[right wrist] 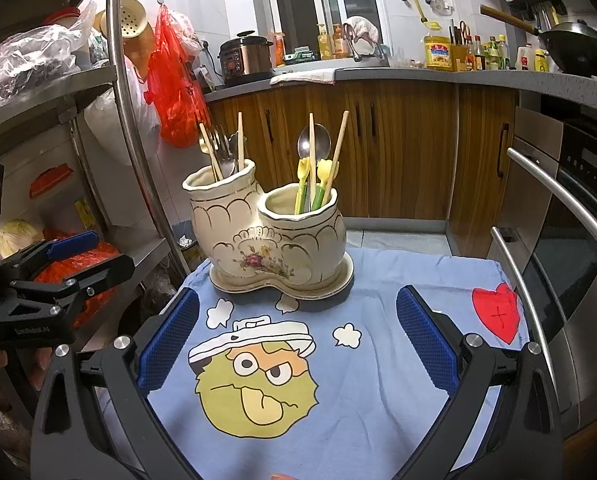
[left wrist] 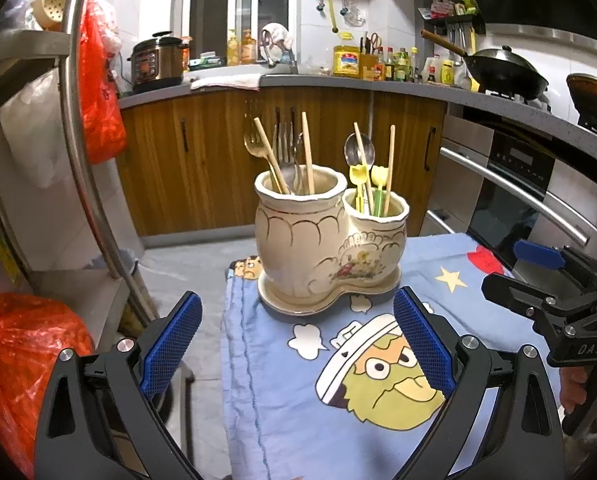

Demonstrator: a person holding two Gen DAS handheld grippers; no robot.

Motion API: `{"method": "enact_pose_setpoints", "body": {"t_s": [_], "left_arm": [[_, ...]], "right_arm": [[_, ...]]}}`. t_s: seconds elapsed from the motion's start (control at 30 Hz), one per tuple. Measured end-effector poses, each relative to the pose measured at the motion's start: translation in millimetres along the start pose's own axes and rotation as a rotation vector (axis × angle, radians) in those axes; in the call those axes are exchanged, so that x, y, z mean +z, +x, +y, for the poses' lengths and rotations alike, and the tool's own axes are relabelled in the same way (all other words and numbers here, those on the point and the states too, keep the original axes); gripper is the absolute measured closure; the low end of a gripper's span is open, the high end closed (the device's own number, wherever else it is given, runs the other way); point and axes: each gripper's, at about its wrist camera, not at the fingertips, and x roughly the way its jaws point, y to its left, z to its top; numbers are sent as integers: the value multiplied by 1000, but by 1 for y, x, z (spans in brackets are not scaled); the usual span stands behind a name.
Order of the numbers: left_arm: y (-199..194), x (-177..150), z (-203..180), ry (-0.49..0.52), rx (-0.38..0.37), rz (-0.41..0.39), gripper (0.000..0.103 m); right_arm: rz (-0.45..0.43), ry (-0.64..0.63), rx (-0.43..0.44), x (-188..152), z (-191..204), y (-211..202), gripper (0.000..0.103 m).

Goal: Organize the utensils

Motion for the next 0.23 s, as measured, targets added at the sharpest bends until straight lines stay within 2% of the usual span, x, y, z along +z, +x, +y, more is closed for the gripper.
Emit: {"method": "enact_pose_setpoints", "body": {"t_s": [0.23], "left_arm": [[5,-5,0,-14,8,1,6]], "right_arm": [[13,-3,-2,-3,0,6,6]]}}
